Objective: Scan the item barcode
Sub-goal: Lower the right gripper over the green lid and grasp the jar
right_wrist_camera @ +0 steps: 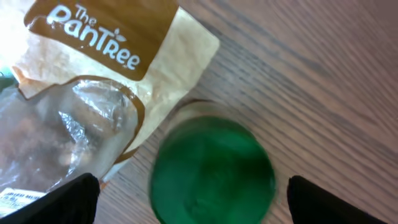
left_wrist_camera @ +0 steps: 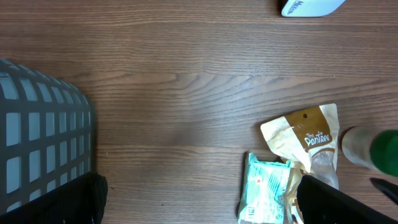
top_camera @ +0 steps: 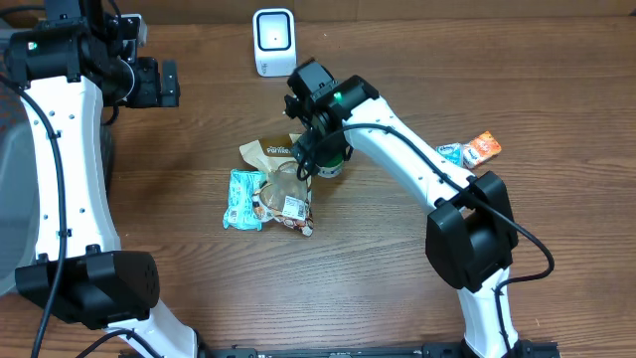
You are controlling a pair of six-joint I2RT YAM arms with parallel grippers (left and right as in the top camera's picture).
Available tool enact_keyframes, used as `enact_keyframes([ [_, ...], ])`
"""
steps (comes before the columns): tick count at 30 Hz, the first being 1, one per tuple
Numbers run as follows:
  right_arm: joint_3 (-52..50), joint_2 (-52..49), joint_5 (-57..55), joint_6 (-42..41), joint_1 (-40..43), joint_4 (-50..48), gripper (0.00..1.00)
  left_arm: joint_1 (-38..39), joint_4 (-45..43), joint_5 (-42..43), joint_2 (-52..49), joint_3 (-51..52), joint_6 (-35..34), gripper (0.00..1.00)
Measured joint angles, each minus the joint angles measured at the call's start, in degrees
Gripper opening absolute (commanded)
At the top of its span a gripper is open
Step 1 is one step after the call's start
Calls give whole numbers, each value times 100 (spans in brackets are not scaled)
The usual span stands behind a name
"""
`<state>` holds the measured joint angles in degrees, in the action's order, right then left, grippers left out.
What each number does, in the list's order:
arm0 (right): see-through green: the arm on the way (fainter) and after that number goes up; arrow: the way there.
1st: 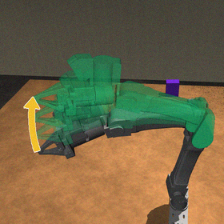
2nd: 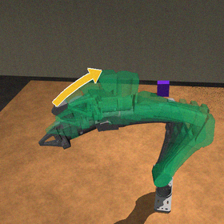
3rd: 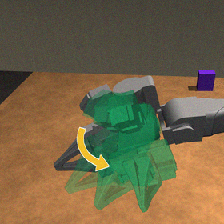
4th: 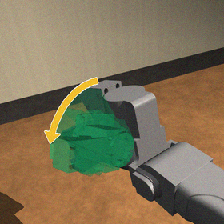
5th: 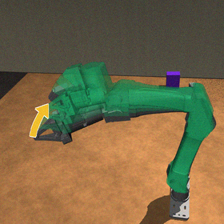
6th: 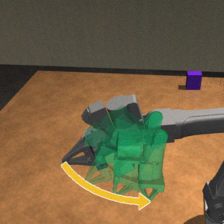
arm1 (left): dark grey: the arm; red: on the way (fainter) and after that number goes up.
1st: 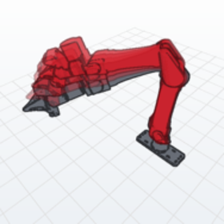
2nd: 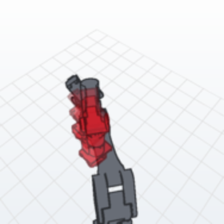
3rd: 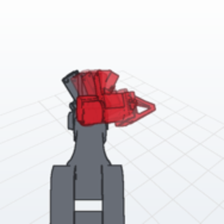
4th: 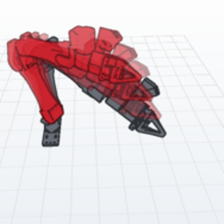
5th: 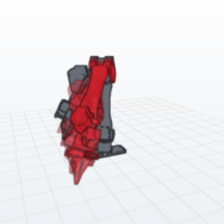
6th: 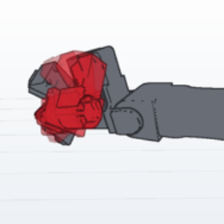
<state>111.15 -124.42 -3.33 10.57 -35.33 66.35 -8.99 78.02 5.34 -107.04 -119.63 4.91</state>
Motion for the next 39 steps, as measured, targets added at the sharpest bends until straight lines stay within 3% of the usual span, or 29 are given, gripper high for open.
enact_keyframes([
  [6,426,-20,-52,-2,15,68,99,0,0,0,0,0,0,100],
  [16,63,-26,17,-87,116,-179,97,0,0,0,0,0,0,100],
  [28,-376,-70,17,-208,160,-509,72,0,0,0,0,0,0,100],
  [39,-369,-70,-85,-1001,164,-352,64,0,0,0,0,0,0,99],
])
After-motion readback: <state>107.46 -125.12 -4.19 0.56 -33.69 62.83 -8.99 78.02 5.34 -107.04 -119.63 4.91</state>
